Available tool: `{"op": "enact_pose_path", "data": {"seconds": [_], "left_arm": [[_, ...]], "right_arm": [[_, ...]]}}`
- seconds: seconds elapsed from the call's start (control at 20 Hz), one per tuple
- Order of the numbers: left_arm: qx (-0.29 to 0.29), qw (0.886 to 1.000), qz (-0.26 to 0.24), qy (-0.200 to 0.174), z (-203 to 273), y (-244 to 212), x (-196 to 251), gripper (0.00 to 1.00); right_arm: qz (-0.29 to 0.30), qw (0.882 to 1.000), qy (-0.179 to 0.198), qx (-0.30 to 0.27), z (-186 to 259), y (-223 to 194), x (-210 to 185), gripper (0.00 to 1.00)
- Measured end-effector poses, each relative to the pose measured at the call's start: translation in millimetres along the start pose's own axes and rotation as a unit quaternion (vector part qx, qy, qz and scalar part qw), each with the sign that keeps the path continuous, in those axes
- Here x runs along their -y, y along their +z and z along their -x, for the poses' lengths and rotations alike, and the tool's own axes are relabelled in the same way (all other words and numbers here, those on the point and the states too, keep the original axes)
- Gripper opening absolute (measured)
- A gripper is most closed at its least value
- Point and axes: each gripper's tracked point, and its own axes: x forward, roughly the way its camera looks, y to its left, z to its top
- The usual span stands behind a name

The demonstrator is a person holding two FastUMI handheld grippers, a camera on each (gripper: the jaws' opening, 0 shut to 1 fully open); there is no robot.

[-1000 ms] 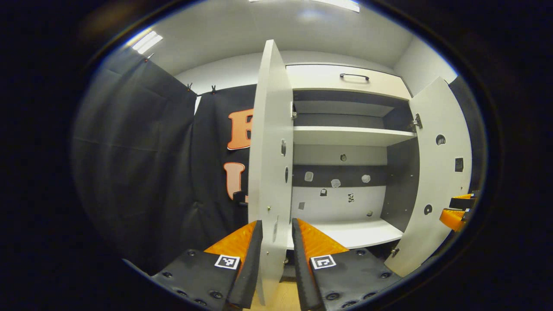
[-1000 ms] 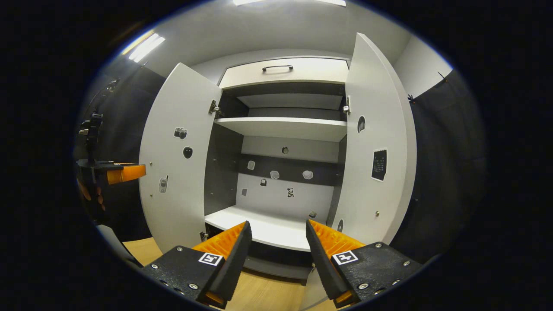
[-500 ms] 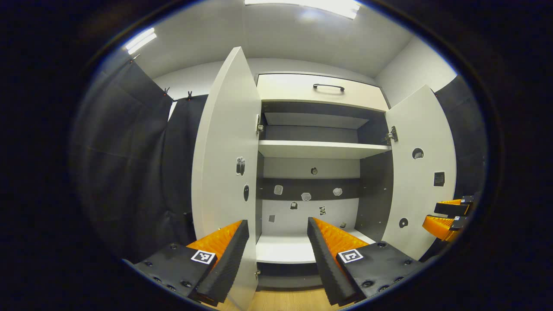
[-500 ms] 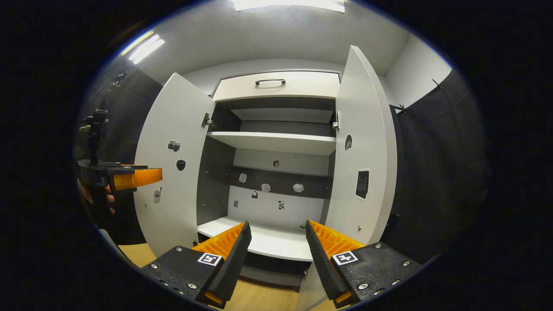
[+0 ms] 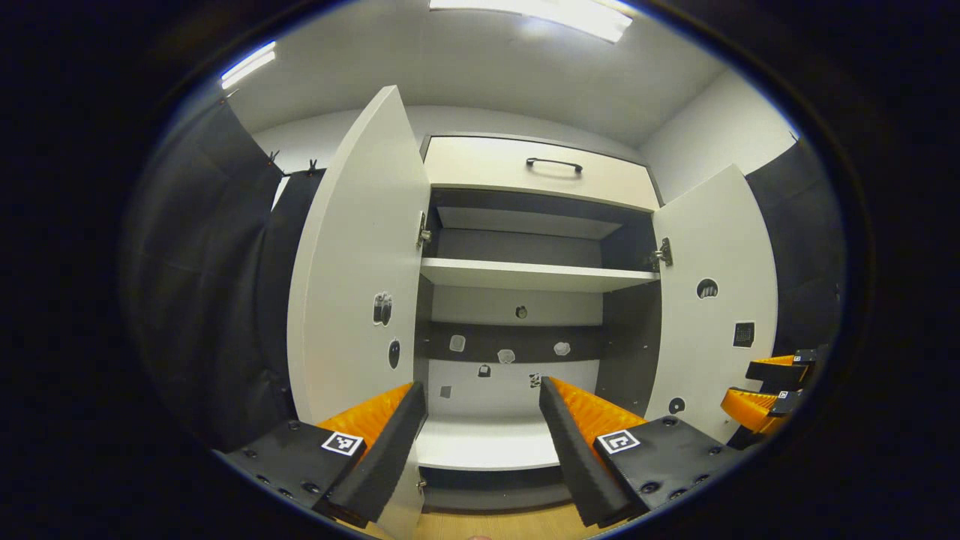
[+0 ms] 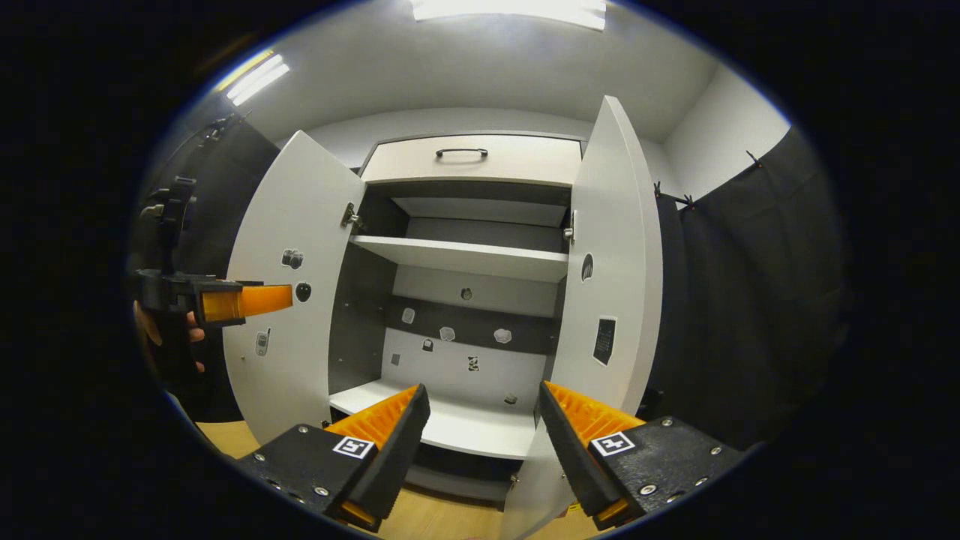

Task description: Open the right door of the double-door shoe cabinet with the right hand, and open the left door with the left hand.

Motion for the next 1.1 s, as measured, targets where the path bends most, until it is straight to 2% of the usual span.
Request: {"op": "enact_pose_path", "data": {"seconds": [0.25,0.55,0.7,1.1], "left_arm": [[0.01,1.0,0.004,0.002,-5,15,-1,0.97],[0.025,1.0,0.003,-0.01,-5,34,6,0.97],[0.038,0.999,-0.002,-0.006,-4,42,6,0.97],[0.04,0.999,-0.007,-0.004,0,41,6,0.97]], "right_arm": [[0.008,1.0,0.001,0.014,3,16,1,0.94],[0.007,1.0,-0.011,0.022,6,31,7,0.94],[0.003,1.0,-0.004,0.029,8,34,5,0.94],[0.003,0.999,-0.016,0.041,10,39,9,0.94]]}}
